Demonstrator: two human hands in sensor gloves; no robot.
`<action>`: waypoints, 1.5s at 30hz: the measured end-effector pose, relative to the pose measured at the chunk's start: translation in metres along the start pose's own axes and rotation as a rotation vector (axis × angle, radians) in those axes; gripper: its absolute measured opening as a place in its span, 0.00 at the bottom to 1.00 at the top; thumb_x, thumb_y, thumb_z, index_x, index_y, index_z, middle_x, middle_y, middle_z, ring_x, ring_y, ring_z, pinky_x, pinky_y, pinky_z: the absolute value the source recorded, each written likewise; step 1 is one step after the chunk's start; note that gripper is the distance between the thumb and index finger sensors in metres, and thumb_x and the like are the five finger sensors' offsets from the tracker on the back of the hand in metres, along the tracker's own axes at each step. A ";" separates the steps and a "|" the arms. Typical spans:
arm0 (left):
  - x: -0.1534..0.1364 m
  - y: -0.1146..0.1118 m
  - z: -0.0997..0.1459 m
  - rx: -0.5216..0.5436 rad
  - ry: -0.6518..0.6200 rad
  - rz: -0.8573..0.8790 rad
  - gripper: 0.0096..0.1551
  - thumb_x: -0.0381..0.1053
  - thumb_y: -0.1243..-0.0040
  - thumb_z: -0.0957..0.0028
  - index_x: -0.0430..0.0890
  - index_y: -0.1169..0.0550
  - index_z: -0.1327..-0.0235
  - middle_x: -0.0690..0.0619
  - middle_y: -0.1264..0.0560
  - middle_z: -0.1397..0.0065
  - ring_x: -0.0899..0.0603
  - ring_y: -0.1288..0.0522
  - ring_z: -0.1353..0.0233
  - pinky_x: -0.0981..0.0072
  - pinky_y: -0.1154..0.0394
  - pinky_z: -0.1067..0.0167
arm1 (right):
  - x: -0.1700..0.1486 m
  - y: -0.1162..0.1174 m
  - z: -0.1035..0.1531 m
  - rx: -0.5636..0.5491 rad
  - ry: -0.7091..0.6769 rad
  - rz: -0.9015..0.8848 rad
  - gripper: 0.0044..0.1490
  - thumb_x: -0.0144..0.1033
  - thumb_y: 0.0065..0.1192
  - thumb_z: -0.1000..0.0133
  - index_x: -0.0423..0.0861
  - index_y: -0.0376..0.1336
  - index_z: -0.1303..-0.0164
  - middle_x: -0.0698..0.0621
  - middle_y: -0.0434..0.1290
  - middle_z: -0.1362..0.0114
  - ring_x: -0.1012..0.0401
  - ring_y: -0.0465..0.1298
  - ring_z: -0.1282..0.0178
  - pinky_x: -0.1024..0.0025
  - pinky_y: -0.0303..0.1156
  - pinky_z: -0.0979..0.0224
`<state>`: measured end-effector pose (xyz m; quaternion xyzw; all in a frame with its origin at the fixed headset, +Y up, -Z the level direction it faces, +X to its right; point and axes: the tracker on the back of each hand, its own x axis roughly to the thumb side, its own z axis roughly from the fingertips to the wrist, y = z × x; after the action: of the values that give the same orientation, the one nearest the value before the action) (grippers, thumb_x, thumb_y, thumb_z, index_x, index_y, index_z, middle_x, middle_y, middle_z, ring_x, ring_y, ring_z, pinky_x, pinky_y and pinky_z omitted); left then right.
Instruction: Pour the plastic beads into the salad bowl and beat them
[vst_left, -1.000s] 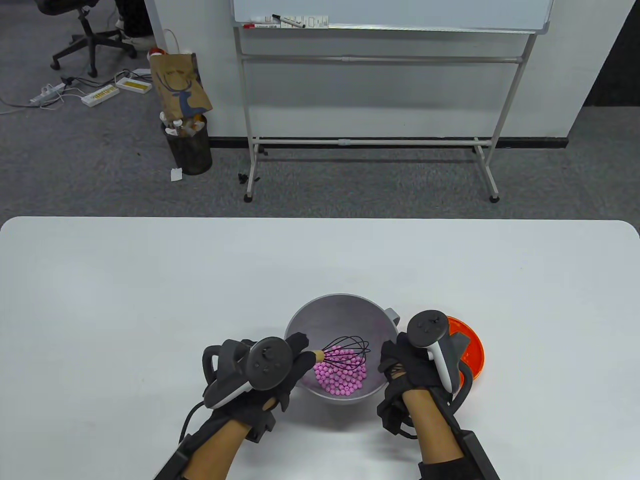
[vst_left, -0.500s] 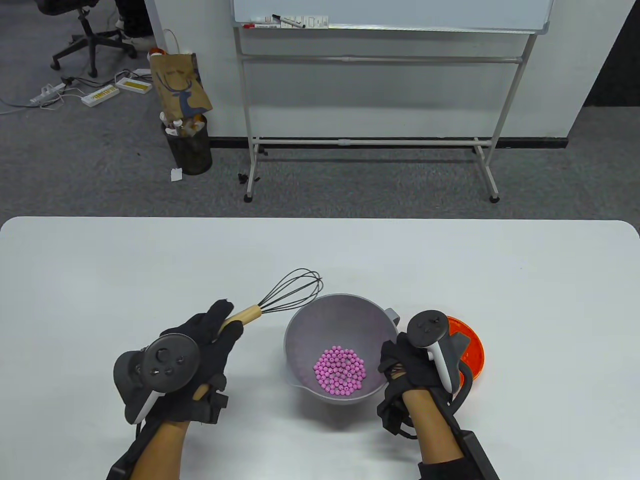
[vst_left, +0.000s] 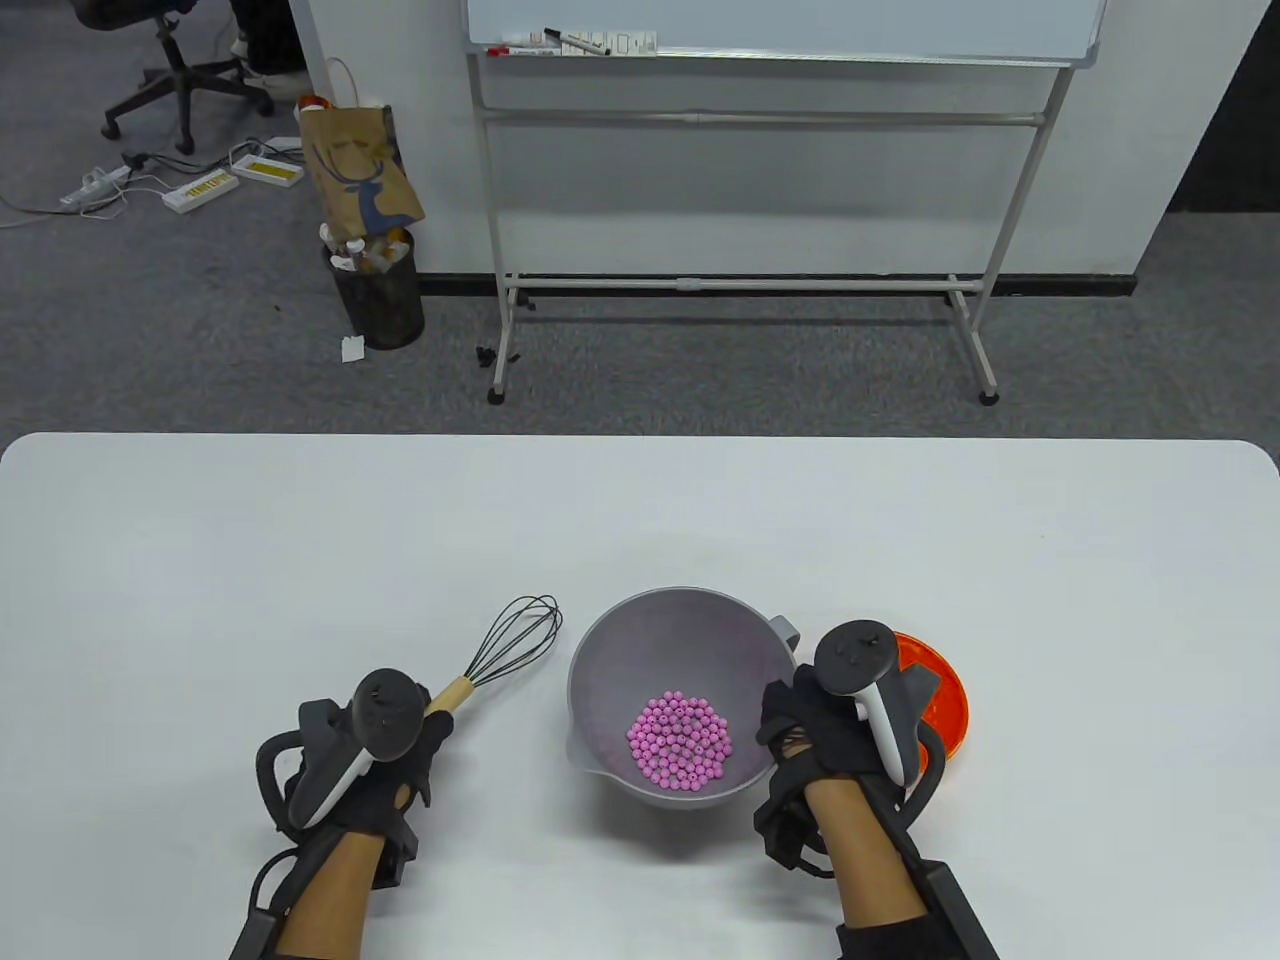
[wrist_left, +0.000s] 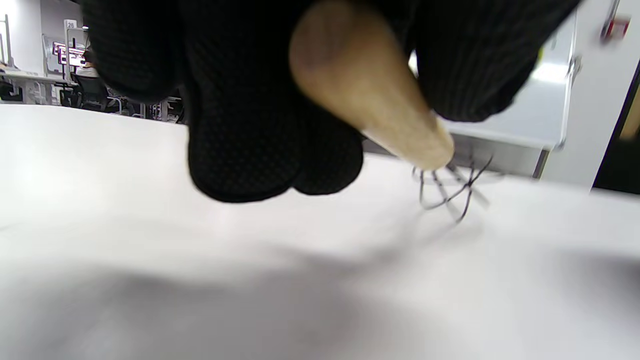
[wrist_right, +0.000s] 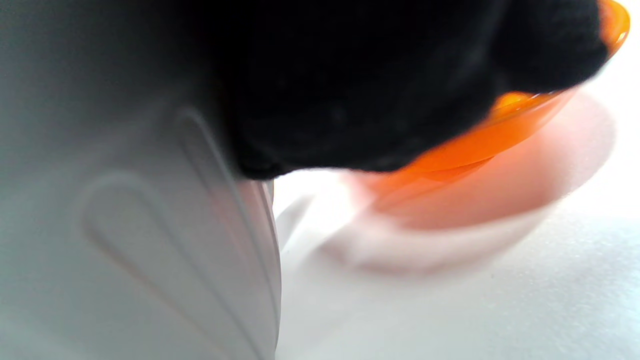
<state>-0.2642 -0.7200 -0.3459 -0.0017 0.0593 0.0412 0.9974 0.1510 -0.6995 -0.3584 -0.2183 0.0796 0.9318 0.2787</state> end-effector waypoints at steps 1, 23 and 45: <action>0.001 -0.008 -0.002 -0.031 -0.002 -0.050 0.30 0.63 0.32 0.54 0.48 0.16 0.44 0.54 0.09 0.47 0.47 0.09 0.55 0.45 0.22 0.42 | 0.000 0.000 0.000 0.000 0.000 0.000 0.32 0.52 0.64 0.46 0.42 0.71 0.41 0.50 0.85 0.64 0.62 0.84 0.84 0.64 0.80 0.66; -0.001 -0.008 -0.002 -0.095 0.030 0.000 0.37 0.68 0.40 0.50 0.54 0.25 0.29 0.46 0.22 0.26 0.38 0.18 0.35 0.35 0.31 0.34 | -0.003 -0.005 0.005 -0.014 -0.010 -0.016 0.42 0.60 0.61 0.46 0.43 0.63 0.29 0.45 0.82 0.47 0.56 0.87 0.67 0.58 0.79 0.53; 0.077 0.031 0.069 0.122 -0.451 -0.002 0.52 0.83 0.60 0.54 0.59 0.45 0.17 0.44 0.49 0.09 0.31 0.49 0.12 0.23 0.57 0.28 | -0.023 -0.014 0.109 -0.240 -0.645 0.214 0.53 0.74 0.59 0.52 0.60 0.53 0.18 0.52 0.46 0.09 0.47 0.46 0.06 0.35 0.45 0.16</action>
<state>-0.1819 -0.6821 -0.2863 0.0677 -0.1625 0.0358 0.9837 0.1364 -0.6698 -0.2512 0.0651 -0.1002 0.9794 0.1628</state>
